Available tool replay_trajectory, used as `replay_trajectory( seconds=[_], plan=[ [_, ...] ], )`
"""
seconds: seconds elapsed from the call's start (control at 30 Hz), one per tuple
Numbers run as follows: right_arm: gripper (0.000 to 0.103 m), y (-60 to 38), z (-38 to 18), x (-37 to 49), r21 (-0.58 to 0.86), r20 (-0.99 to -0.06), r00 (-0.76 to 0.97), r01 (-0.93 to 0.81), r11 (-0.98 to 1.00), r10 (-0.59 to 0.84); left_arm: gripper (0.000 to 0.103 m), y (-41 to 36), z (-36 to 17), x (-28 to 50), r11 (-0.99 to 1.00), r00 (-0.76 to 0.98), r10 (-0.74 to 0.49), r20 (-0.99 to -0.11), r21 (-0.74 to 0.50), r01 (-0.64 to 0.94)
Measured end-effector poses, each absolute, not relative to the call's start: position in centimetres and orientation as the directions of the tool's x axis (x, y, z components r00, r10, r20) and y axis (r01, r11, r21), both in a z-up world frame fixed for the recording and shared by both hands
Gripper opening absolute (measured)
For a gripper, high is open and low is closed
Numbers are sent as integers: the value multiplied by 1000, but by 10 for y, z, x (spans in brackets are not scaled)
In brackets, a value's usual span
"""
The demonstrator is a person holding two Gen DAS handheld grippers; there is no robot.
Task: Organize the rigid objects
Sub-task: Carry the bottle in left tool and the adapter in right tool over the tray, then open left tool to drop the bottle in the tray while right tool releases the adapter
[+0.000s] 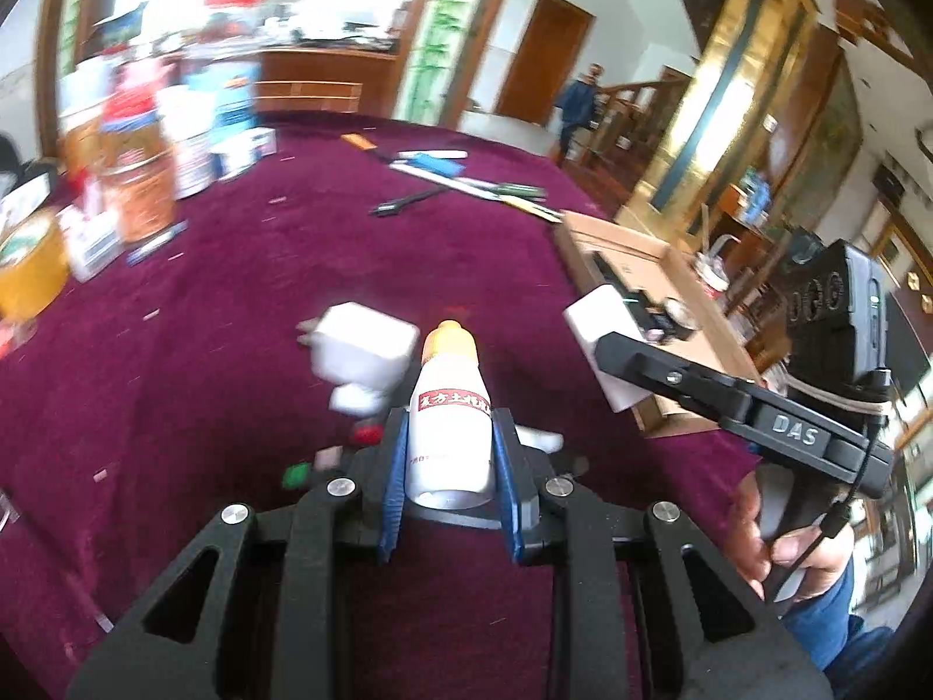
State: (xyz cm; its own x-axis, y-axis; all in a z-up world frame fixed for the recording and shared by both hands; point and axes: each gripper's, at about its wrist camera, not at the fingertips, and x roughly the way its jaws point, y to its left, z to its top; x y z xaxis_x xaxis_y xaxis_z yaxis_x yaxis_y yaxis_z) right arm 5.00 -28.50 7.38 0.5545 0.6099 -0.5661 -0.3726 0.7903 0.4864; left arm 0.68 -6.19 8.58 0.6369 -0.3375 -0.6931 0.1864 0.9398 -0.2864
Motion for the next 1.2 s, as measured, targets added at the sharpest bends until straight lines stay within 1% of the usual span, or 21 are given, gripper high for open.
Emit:
replay_trajectory(
  seconds=[0.1, 0.27, 0.4, 0.53, 0.6, 0.73, 0.9, 1.2],
  plan=[
    [42, -325, 79, 53, 488, -564, 609, -299, 820, 558, 24, -99, 90, 18, 922, 609, -388, -692, -293, 254],
    [42, -385, 80, 56, 426, -602, 695, -139, 894, 394, 24, -168, 91, 39, 886, 553, -455, -698, -289, 364],
    [42, -414, 71, 57, 409, -645, 695, -39, 912, 319, 24, -223, 84, 61, 836, 477, -528, -702, -334, 435],
    [42, -429, 60, 63, 381, -685, 678, 22, 924, 266, 24, -258, 70, 75, 820, 442, -545, -713, -341, 460],
    [42, -433, 59, 66, 335, -700, 682, 54, 941, 210, 24, -266, 59, 83, 819, 425, -548, -720, -357, 450],
    [42, -436, 58, 69, 294, -717, 677, 76, 953, 167, 23, -270, 44, 89, 819, 400, -549, -734, -377, 432],
    [42, -440, 55, 72, 274, -734, 661, 80, 958, 155, 23, -276, 32, 87, 816, 381, -549, -744, -377, 439],
    [43, -430, 49, 75, 234, -759, 634, 49, 971, 151, 23, -290, 32, 74, 826, 429, -508, -747, -281, 488]
  ],
)
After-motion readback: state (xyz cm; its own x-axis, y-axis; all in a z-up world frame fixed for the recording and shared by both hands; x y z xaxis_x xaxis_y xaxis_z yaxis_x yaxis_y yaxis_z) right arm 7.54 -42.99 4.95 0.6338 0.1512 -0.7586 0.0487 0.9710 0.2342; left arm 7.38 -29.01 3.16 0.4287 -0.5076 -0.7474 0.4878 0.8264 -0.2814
